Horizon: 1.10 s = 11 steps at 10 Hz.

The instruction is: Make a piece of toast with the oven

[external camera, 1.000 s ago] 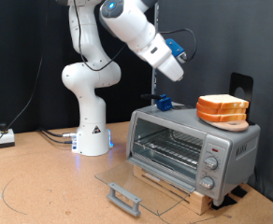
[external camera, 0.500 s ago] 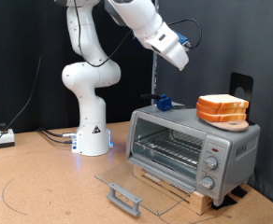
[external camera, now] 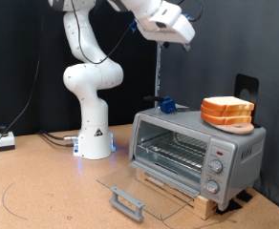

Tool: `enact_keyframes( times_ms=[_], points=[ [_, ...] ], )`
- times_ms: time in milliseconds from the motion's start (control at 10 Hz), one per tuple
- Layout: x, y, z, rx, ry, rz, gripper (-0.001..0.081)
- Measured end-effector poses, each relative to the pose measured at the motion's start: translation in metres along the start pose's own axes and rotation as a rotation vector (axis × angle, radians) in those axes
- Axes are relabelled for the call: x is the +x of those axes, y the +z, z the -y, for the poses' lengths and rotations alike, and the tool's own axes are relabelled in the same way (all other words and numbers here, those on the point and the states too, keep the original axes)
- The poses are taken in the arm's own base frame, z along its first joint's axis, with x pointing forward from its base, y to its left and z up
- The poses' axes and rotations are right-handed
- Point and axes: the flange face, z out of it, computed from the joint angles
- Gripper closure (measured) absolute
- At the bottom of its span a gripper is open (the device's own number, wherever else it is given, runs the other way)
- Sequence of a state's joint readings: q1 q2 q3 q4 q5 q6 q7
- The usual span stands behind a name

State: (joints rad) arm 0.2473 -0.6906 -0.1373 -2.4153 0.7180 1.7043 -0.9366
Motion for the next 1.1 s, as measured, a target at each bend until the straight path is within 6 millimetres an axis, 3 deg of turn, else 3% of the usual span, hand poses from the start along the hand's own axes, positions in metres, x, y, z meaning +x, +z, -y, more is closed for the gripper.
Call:
enact_keyframes(
  times_ms=[300, 800, 1100],
  points=[
    [-0.017, -0.013, 0.003, -0.07, 0.103, -0.012, -0.0001],
    [-0.027, -0.012, 0.008, 0.021, 0.091, 0.021, -0.0001],
    [-0.038, 0.002, 0.026, -0.023, 0.05, 0.087, -0.0001]
  ],
)
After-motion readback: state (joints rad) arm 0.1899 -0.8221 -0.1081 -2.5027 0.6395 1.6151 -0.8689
